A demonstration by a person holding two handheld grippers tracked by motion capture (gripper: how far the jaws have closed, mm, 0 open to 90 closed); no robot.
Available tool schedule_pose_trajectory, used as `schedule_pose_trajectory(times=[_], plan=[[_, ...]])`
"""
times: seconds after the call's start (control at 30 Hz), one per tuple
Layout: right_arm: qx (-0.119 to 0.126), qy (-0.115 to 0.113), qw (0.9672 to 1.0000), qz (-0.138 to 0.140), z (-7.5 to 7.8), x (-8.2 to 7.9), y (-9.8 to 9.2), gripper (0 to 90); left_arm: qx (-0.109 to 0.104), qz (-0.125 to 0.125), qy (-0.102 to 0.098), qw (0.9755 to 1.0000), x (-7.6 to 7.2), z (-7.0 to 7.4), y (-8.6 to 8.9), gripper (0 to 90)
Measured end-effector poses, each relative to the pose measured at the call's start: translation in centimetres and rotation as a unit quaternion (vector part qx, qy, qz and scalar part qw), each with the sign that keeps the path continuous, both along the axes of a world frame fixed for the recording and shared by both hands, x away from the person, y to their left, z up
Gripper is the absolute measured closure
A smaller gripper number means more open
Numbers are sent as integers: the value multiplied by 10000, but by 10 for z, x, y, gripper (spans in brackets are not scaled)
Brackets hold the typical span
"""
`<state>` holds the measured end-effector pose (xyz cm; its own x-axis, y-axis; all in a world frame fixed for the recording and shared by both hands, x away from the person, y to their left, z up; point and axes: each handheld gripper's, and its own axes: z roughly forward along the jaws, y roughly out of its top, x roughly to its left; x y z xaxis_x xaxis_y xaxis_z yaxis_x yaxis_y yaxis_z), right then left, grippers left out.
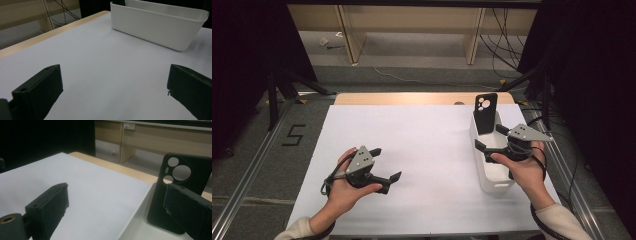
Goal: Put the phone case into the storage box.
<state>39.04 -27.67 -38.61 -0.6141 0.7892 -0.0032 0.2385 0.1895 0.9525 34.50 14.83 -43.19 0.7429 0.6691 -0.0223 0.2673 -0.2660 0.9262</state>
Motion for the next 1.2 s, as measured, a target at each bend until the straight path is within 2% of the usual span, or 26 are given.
schedule_pose_trajectory(times=[0.57, 1.2], plan=[[36, -35, 10000, 16, -4, -11, -9, 76, -12, 6, -12, 10000, 0, 0, 0, 0], [20, -49, 9999, 156, -9, -21, -10, 77, 1, 5, -7, 10000, 0, 0, 0, 0]])
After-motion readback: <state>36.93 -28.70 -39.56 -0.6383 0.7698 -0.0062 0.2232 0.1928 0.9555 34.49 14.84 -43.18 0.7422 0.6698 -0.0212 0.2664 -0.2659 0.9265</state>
